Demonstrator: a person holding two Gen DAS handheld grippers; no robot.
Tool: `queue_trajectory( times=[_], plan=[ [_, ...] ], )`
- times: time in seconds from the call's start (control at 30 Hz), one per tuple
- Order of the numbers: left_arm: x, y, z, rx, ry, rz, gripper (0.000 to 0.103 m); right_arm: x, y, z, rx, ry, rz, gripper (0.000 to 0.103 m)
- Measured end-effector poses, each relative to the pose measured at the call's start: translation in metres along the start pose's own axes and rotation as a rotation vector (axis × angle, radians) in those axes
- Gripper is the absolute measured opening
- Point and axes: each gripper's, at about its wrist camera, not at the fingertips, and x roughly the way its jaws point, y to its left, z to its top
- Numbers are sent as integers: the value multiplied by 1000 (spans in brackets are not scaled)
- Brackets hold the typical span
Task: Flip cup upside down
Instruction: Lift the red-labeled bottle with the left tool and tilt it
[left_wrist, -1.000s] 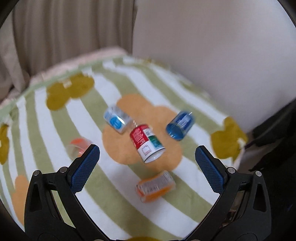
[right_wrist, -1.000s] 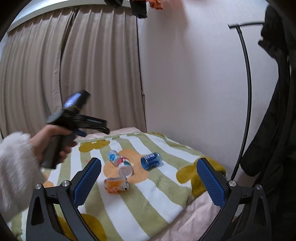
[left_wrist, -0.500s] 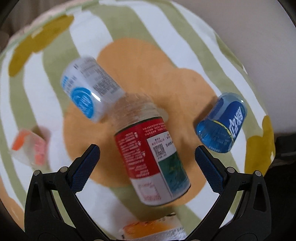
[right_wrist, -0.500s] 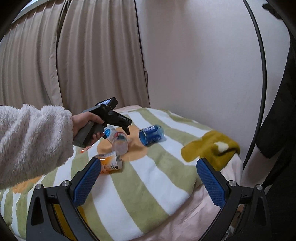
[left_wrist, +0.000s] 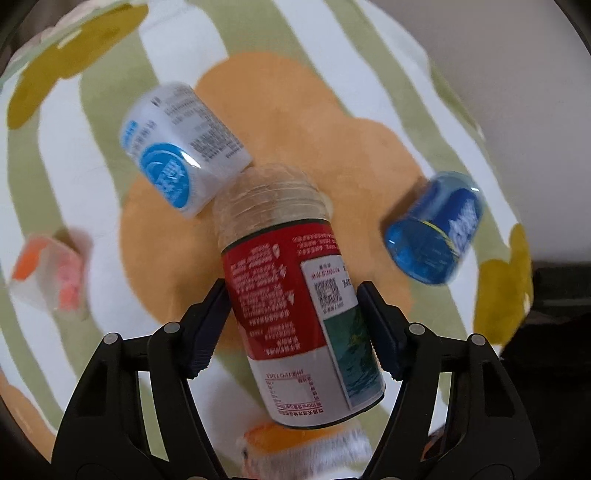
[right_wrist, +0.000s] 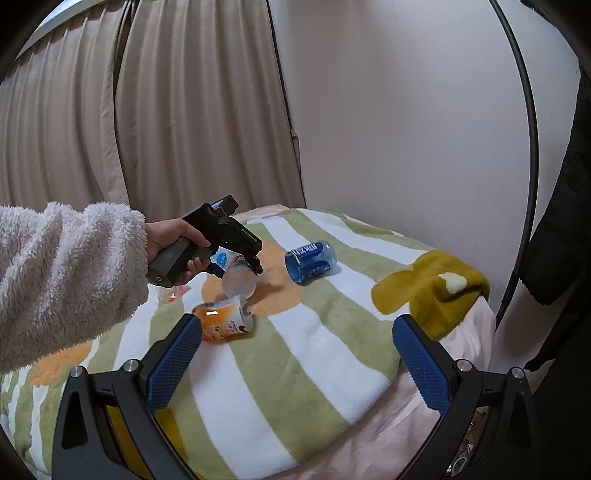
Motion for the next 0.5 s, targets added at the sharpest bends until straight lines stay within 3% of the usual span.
queue_trajectory(
  times=[0.17, 0.3, 0.5],
  plan=[
    [-59, 0, -38, 90, -55, 12, 65, -20, 13, 12, -9, -43, 16, 103],
    [-103, 9, -86, 140, -94, 10, 64, -42, 29, 20, -3, -84, 52, 103],
    [-121, 31, -158, 145, -117, -8, 63, -70, 49, 27, 4, -118, 100, 103]
  ],
)
